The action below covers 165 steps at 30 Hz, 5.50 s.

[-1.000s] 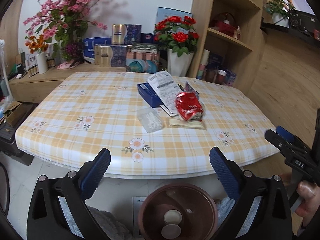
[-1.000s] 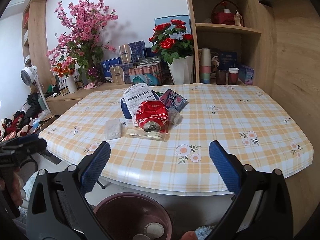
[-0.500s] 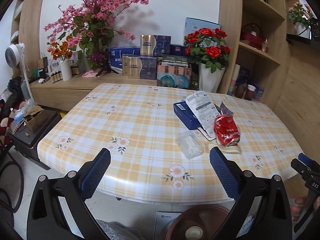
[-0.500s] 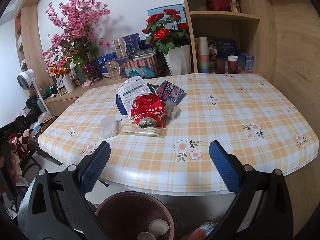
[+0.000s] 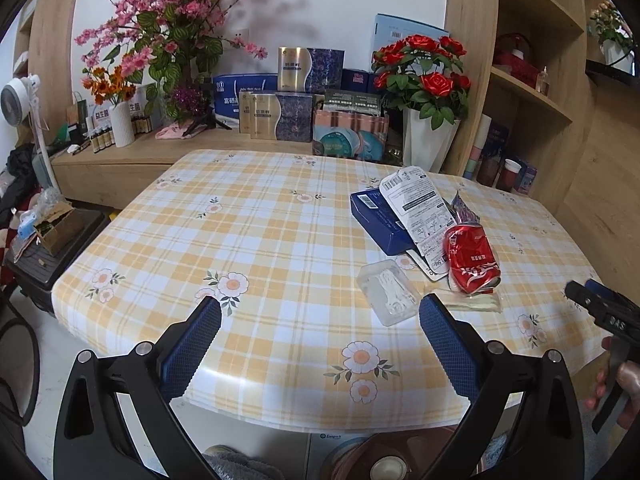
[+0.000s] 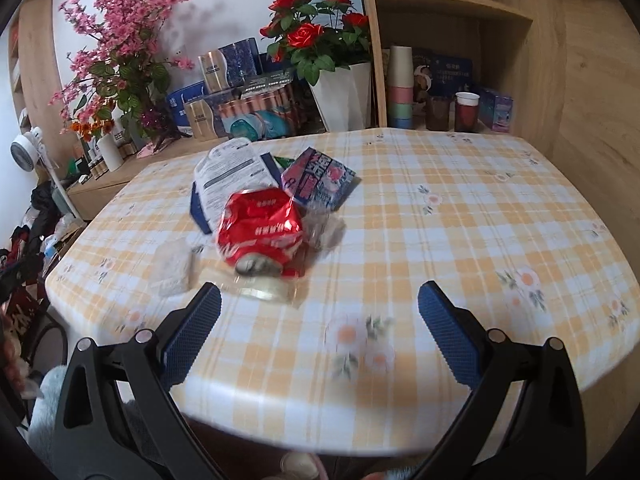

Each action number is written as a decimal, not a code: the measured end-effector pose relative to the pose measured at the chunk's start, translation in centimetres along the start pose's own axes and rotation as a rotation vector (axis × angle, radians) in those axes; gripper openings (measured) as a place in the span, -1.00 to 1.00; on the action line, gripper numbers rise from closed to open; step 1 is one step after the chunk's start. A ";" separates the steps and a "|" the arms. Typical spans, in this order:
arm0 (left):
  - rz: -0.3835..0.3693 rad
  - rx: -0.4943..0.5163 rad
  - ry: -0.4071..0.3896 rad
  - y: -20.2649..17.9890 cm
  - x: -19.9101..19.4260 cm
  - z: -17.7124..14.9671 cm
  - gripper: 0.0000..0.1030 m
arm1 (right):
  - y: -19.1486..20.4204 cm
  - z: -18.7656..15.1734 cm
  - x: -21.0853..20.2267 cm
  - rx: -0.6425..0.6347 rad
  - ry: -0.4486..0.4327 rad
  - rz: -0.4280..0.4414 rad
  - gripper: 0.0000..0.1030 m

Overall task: Collect trash
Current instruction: 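Reach the right tool to the crushed red Coca-Cola can and grasp it, then lift the red can with the right tool while the left tool grasps the clear floss box, then carry the can over the bin and open the right tool while the left tool carries the floss box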

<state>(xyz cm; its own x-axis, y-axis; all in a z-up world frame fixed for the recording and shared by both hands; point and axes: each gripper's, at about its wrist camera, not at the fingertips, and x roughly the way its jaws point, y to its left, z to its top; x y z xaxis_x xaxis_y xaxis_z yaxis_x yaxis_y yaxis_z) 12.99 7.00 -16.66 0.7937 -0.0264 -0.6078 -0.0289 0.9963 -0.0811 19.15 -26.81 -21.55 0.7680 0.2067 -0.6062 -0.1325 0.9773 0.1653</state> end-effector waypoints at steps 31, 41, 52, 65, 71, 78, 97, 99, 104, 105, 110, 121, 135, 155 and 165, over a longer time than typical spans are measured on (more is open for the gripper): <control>-0.084 -0.044 0.086 -1.9 7.7 -1.0 0.88 | 0.5 3.7 17.0 0.284 0.336 0.311 0.47; -0.090 -0.059 0.088 -1.5 7.7 -1.2 0.88 | 2.6 5.4 14.5 0.203 0.302 0.327 -0.71; -0.141 -0.055 0.143 -3.0 9.1 -1.4 0.88 | 5.2 6.6 8.0 -0.005 0.078 0.265 -0.83; -0.101 -0.081 0.278 -6.1 15.8 -0.1 0.82 | 2.9 3.3 6.2 0.022 0.045 0.165 -0.83; -0.038 -0.075 0.340 -6.8 18.7 0.4 0.73 | 2.4 2.4 5.6 0.046 0.038 0.169 -0.83; -0.004 -0.049 0.317 -7.1 19.1 -0.1 0.19 | 2.5 1.2 5.2 0.036 0.050 0.172 -0.83; -0.139 -0.033 0.183 -5.1 11.3 1.1 0.13 | 4.0 0.5 2.0 0.013 0.017 0.197 -0.83; -0.154 -0.044 0.181 -5.0 10.7 1.1 0.13 | 4.3 0.3 1.6 0.010 0.017 0.201 -0.83; -0.171 -0.046 0.169 -5.1 9.4 1.1 0.13 | 4.8 -0.3 0.6 -0.001 0.019 0.202 -0.83; -0.174 -0.043 0.166 -5.2 9.1 1.1 0.13 | 4.8 -0.4 0.6 0.000 0.020 0.202 -0.83; -0.191 -0.042 0.161 -5.5 8.6 1.0 0.13 | 4.6 -0.6 0.2 0.009 0.025 0.198 -0.83; -0.237 -0.009 0.115 -6.7 6.1 2.5 0.12 | 4.6 -0.3 -0.9 0.003 0.003 0.204 -0.83; -0.265 -0.017 0.133 -7.3 6.5 2.3 0.12 | 4.2 -0.7 -0.7 0.006 0.019 0.200 -0.83; -0.323 0.005 0.049 -7.7 0.2 3.3 0.12 | 5.4 -0.5 -4.7 -0.037 -0.025 0.242 -0.83; -0.362 0.021 0.005 -8.0 -5.6 2.4 0.12 | 6.2 -2.6 -9.1 -0.091 -0.011 0.284 -0.83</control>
<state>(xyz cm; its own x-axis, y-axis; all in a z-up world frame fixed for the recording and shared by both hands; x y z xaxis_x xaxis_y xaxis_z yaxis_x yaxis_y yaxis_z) 10.20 -0.65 -10.70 0.7474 -0.3785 -0.5460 0.2663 0.9236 -0.2757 9.75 -22.50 -17.03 0.6987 0.4724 -0.5373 -0.3985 0.8807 0.2561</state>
